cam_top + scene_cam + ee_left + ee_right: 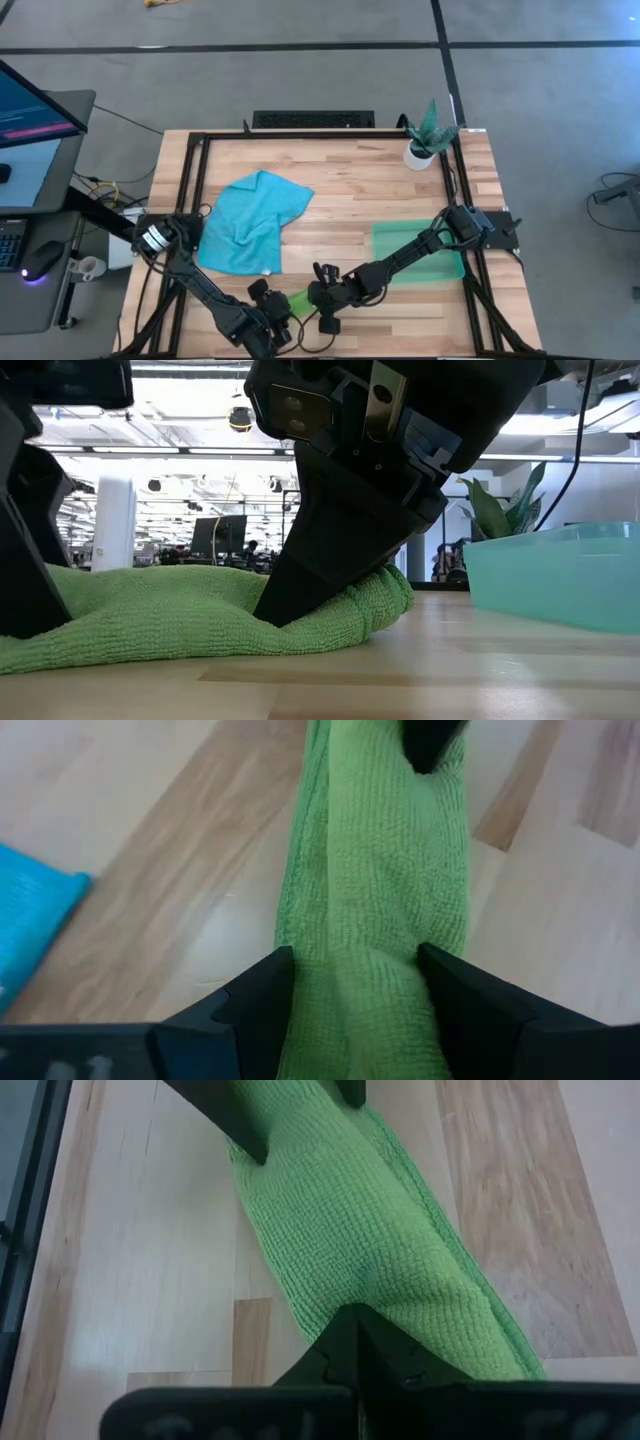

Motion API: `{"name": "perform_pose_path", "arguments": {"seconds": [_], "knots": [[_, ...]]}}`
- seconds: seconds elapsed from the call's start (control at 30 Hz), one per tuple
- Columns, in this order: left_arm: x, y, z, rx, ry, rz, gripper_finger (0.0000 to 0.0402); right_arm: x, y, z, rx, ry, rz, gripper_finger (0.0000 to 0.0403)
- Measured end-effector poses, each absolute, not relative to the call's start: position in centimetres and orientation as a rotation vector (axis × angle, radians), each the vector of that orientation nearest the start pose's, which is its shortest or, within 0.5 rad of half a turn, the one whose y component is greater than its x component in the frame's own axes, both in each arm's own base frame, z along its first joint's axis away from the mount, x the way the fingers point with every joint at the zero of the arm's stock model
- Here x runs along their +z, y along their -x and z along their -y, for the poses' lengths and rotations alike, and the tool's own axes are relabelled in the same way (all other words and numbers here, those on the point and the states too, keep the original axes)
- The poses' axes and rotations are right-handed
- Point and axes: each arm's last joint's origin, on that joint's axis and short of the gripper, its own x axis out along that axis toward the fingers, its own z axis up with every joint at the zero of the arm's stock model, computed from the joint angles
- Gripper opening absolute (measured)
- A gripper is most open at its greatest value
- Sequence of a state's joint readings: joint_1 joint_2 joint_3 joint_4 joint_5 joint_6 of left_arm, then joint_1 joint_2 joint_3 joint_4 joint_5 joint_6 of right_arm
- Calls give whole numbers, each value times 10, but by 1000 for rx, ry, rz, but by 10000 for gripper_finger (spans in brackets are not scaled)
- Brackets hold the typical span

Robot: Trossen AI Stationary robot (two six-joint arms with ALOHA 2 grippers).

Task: Roll microfiber towels into tight, uniform cylinder then place into a basket
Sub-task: Roll the green towel

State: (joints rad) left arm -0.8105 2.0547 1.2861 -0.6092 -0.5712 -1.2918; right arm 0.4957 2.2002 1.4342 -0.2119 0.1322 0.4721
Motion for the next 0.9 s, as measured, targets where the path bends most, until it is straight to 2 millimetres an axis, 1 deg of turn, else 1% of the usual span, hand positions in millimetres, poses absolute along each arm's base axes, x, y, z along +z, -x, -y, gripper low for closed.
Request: {"name": "perform_pose_path", "arguments": {"seconds": [0.1, 0.2, 0.3, 0.43, 0.67, 0.8, 0.9], "knots": [[114, -270, 259, 472, 307, -958, 203, 110, -395, -209, 106, -129, -983, 20], [113, -271, 258, 469, 316, -980, 203, 110, -396, -210, 97, -146, -983, 26], [112, -271, 259, 453, 320, -979, 191, 110, -396, -209, 90, -167, -981, 35], [112, -273, 261, 418, 327, -993, 156, 110, -397, -208, 81, -187, -978, 54], [112, -274, 262, 380, 303, -1012, 71, 111, -398, -206, 85, -194, -978, 84], [112, -274, 261, 362, 270, -1024, 30, 122, -398, -199, 118, -227, -999, 87], [112, -276, 260, 342, 240, -1036, 18, 136, -394, -195, 118, -212, -1009, 87]]}}
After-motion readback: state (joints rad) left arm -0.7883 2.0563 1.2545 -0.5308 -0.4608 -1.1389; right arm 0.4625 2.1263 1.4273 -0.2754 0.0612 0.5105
